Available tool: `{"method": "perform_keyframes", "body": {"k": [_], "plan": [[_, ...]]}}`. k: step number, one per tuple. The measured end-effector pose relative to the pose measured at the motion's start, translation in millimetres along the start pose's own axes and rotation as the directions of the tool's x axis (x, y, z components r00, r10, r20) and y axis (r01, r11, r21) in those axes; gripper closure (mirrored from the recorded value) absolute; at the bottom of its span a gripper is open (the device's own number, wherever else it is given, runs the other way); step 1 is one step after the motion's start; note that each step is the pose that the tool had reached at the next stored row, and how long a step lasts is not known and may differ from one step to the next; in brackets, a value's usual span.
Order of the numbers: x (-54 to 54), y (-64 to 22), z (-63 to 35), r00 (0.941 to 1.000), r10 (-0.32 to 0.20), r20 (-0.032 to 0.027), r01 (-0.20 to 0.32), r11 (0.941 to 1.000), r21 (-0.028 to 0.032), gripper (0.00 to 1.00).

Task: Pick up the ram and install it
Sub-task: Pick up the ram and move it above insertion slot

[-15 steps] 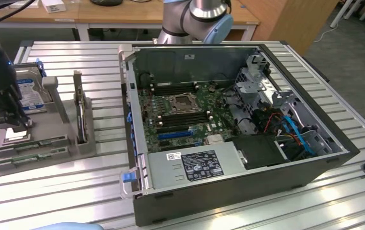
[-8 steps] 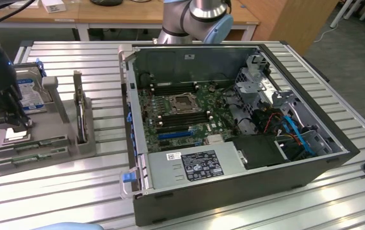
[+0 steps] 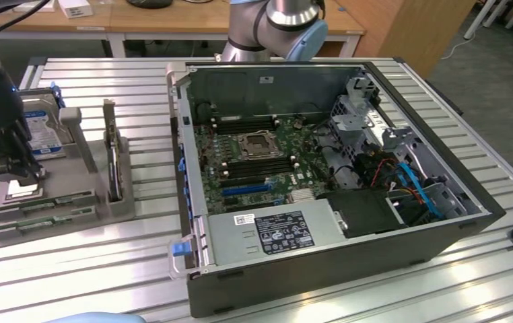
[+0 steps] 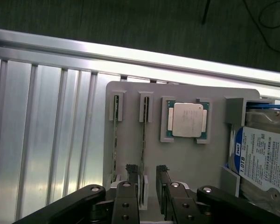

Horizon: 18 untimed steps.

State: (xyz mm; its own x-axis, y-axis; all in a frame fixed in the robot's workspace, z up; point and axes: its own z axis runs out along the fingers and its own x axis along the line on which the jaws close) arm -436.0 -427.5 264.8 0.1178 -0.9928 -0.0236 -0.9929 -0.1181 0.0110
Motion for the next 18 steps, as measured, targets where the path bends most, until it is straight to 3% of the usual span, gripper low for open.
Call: {"method": "perform_keyframes", "body": {"k": [7, 18], "plan": [[2.9, 0.3, 6.7, 1.0, 0.0, -0.0018, 0.0, 0.9999, 0.0128, 0.7], [17.9, 3.1, 13.8, 1.0, 0.001, -0.0088, -0.001, 0.9998, 0.0184, 0.7]]}}
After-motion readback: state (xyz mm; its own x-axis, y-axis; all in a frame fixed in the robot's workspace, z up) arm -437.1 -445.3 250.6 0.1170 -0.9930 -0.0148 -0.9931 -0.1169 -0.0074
